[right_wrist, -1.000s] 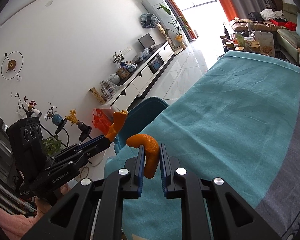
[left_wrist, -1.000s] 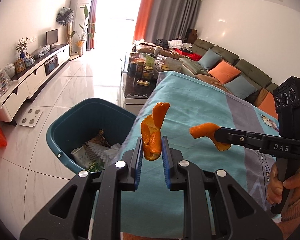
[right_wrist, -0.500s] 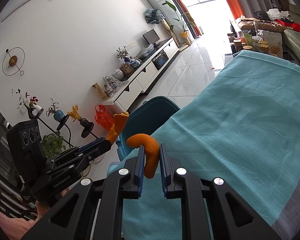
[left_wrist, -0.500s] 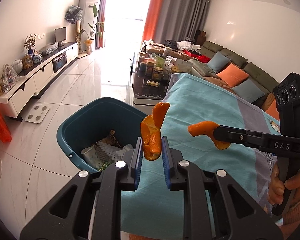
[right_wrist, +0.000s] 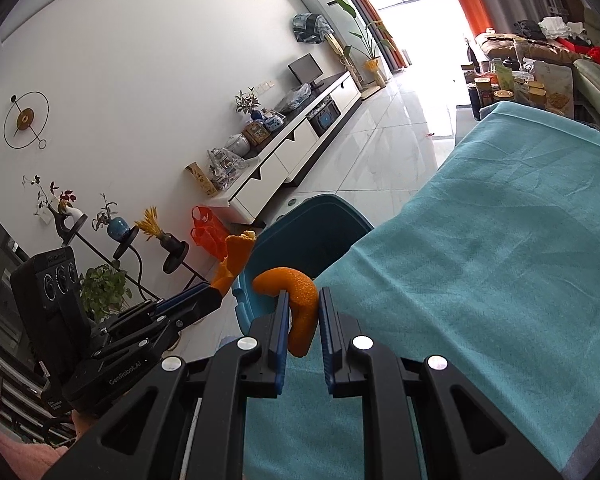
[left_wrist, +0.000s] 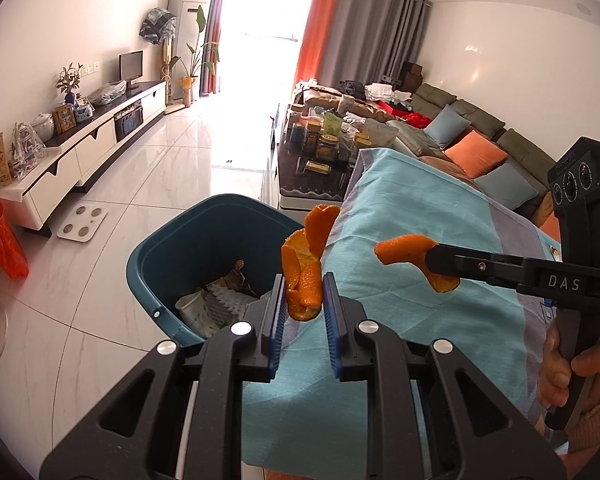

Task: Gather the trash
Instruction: 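Lower both held orange peels over the opening of the teal bin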

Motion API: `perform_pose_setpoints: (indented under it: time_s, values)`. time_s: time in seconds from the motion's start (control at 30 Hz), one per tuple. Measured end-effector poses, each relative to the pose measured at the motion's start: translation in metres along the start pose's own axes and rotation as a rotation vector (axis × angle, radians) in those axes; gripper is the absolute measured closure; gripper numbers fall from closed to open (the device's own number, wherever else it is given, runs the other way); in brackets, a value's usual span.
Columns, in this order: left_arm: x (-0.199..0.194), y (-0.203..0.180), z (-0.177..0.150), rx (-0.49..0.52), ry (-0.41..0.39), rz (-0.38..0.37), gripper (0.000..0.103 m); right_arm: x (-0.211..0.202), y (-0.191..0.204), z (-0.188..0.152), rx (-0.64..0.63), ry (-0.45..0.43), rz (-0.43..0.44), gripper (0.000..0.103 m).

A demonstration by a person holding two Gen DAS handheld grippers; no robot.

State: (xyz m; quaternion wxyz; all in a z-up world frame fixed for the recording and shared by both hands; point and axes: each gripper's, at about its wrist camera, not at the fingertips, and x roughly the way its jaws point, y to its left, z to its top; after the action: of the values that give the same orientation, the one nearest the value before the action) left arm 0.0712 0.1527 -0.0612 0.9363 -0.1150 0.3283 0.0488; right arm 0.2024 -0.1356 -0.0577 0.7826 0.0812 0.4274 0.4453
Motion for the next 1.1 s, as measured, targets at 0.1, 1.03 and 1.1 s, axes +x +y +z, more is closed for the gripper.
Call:
perform_pose_setpoints:
  time_s: [0.1, 1.03, 1.1]
  values:
    - [0.0, 0.003, 0.0, -0.005, 0.0, 0.006, 0.084, 0.004, 0.001, 0.003, 0.0, 0.005, 0.0, 0.09]
    - [0.007, 0.018, 0.004, -0.029, 0.002, 0.048, 0.084, 0.031, 0.012, 0.018, -0.021, 0.045, 0.01, 0.09]
    - [0.008, 0.019, 0.004, -0.03, 0.003, 0.051, 0.084, 0.033, 0.014, 0.018, -0.024, 0.048, 0.009, 0.09]
